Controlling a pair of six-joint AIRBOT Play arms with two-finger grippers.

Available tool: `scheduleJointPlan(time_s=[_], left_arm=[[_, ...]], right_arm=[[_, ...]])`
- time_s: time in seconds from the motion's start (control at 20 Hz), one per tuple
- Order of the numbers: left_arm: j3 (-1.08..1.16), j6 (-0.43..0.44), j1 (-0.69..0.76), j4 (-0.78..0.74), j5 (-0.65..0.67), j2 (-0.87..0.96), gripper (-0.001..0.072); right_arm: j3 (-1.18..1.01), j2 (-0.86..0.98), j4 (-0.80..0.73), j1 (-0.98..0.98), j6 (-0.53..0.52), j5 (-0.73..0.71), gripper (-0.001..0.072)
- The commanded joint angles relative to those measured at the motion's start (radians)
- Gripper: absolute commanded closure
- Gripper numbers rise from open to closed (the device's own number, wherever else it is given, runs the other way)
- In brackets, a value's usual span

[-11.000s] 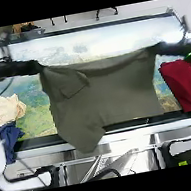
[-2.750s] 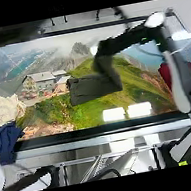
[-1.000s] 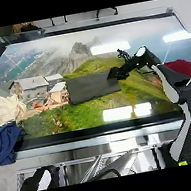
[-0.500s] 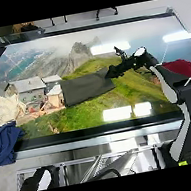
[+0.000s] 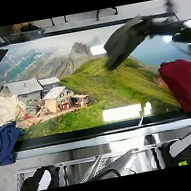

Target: Fold the shirts.

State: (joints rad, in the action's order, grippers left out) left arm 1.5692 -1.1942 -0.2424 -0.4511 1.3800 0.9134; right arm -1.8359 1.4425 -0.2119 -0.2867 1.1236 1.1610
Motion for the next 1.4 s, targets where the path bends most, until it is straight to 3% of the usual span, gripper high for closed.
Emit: scheduleJointPlan(time_s=[0.0, 0.25, 0.45, 0.65, 0.85, 1.0, 1.05, 1.1, 1.15, 1.35], left_arm=[[0.000, 0.000, -0.001, 0.002, 0.009, 0.000, 0.0692], [0.000, 0.000, -0.001, 0.002, 0.009, -0.001, 0.0692], [0.000, 0.000, -0.001, 0.002, 0.009, -0.001, 0.0692], [0.000, 0.000, -0.001, 0.002, 0.013, -0.001, 0.0692], [-0.001, 0.000, -0.001, 0.002, 0.036, -0.001, 0.0692], [-0.001, 0.000, -0.001, 0.002, 0.036, -0.001, 0.0692], [-0.001, 0.000, -0.001, 0.002, 0.036, -0.001, 0.0692], [-0.001, 0.000, -0.001, 0.002, 0.036, -0.001, 0.0692], [-0.001, 0.000, -0.001, 0.002, 0.036, -0.001, 0.0692], [-0.001, 0.000, -0.001, 0.002, 0.035, -0.001, 0.0692]], right_arm=[[-0.012, -0.097, 0.024, -0.215, 0.114, -0.063, 0.0696], [-0.011, -0.146, -0.164, -0.447, 0.402, 0.023, 0.0696], [-0.009, -0.200, -0.436, -0.552, 0.699, 0.190, 0.0696], [-0.008, -0.272, -0.776, -0.584, 0.821, 0.347, 0.0695], [0.059, -0.331, -1.091, -0.584, 0.834, 0.497, 0.0695], [0.131, -0.357, -1.215, -0.584, 0.824, 0.523, 0.0684], [0.136, -0.354, -1.237, -0.584, 0.791, 0.535, 0.0560], [0.136, -0.350, -1.254, -0.584, 0.761, 0.545, 0.0237], [0.136, -0.349, -1.259, -0.584, 0.740, 0.552, 0.0010], [0.135, -0.356, -1.229, -0.584, 0.739, 0.541, 0.0016]])
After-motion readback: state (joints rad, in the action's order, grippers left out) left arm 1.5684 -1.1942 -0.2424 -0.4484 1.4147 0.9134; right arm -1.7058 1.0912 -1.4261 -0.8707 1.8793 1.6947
